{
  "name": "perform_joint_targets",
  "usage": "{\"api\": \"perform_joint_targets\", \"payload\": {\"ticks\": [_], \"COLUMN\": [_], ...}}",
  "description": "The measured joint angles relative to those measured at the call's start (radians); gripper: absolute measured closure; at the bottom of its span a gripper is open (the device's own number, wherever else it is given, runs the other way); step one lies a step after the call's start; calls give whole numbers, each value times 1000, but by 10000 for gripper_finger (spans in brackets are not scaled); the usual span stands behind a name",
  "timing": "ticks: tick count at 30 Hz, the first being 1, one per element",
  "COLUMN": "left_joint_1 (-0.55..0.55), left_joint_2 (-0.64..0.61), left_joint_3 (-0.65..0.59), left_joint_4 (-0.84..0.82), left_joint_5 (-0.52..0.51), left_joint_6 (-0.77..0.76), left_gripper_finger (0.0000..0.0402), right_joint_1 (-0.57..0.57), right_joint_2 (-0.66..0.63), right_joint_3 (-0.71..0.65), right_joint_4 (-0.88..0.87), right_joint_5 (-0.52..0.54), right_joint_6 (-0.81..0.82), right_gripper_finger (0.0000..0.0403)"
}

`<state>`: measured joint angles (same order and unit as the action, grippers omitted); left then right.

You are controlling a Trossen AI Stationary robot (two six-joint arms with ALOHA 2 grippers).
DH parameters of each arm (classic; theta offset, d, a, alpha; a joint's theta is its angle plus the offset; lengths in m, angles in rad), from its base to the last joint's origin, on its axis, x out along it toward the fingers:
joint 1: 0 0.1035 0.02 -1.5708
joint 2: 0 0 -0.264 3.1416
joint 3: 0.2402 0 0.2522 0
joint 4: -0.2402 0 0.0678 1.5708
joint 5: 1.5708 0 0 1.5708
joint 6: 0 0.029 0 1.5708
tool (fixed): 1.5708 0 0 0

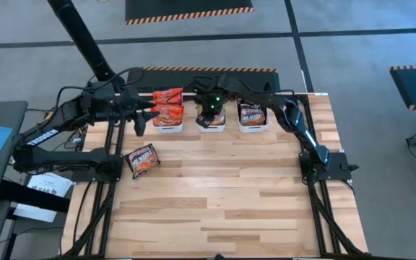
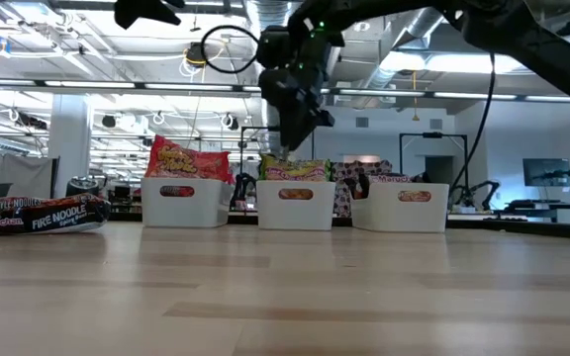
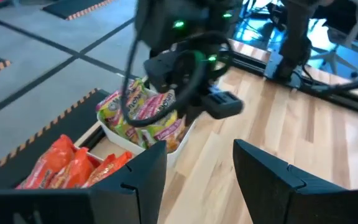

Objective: Sort Maruchan noodles
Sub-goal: Put the black noodle pack into the right white bin

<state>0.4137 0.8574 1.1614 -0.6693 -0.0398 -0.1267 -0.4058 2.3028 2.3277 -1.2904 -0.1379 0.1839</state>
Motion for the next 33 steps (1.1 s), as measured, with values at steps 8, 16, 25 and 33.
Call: {"api": "perform_joint_targets", "payload": {"ticks": [8, 16, 25, 33], "left_joint_1": [0, 0, 2, -1], "left_joint_2": [-1, 17, 49, 115], "left_joint_3": [1, 0, -82, -213], "left_joint_4": [-229, -428, -451, -462], "left_joint_5": [9, -1, 32, 82], "left_joint_6": [-92, -95, -84, -176], "left_gripper_finger": [228, 228, 225, 208], "right_joint_1": [60, 127, 202, 272], "right_joint_2": [-44, -91, -119, -124], "right_joint_3": [22, 20, 19, 20], "right_joint_4": [-102, -149, -144, -154], "right_joint_5": [-20, -15, -12, -11], "right_joint_6": [26, 81, 136, 170], "right_gripper_finger": [269, 269, 269, 269]}}
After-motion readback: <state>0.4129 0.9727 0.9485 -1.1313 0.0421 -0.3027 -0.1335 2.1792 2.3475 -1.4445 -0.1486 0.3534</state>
